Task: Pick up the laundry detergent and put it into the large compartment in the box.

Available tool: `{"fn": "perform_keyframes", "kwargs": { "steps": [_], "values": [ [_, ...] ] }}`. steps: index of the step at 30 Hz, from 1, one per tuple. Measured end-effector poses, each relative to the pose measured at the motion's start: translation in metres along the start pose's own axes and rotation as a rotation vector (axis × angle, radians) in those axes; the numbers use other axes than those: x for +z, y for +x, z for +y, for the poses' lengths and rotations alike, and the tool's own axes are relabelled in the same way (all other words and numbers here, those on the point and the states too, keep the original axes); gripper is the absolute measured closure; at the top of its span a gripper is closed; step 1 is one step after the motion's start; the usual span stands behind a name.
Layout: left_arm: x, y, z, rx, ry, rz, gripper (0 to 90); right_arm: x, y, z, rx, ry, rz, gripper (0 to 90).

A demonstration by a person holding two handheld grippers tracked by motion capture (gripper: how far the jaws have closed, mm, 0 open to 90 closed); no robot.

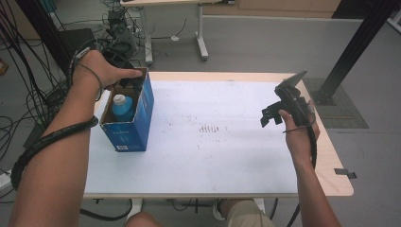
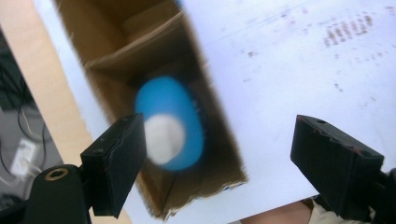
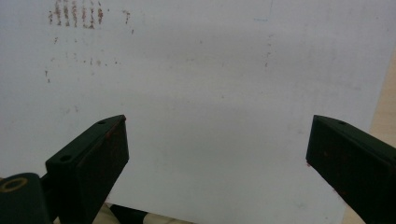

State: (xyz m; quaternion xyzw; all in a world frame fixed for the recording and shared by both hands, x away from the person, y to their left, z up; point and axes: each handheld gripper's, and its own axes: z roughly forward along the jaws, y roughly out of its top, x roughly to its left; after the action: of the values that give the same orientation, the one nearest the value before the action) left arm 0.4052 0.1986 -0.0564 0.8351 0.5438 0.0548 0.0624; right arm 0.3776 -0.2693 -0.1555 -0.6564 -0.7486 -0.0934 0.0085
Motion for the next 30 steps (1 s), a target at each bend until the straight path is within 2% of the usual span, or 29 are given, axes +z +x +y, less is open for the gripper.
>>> {"fn": "perform_keyframes", "kwargs": {
  "steps": [6, 14, 22, 26, 30],
  "values": [
    [-0.004, -0.024, 0.013, 0.158, 0.007, -0.005, 18.1, 0.0, 0.001, 0.004, 0.001, 0.007, -0.003, 5.7],
    [-0.005, -0.059, 0.027, 0.333, 0.02, 0.021, 17.4, 0.002, -0.001, 0.006, 0.005, 0.011, -0.002, 5.7],
    [-0.006, -0.1, 0.036, 0.535, 0.013, 0.041, 16.1, 0.002, 0.0, 0.006, 0.004, 0.012, -0.002, 5.7],
    [-0.006, -0.116, 0.036, 0.606, -0.008, 0.045, 15.4, 0.002, -0.001, 0.006, 0.005, 0.013, -0.002, 5.7],
    [-0.004, -0.132, 0.038, 0.662, -0.009, 0.045, 15.2, 0.003, -0.002, 0.006, 0.006, 0.016, -0.002, 5.7]
  ]
}}
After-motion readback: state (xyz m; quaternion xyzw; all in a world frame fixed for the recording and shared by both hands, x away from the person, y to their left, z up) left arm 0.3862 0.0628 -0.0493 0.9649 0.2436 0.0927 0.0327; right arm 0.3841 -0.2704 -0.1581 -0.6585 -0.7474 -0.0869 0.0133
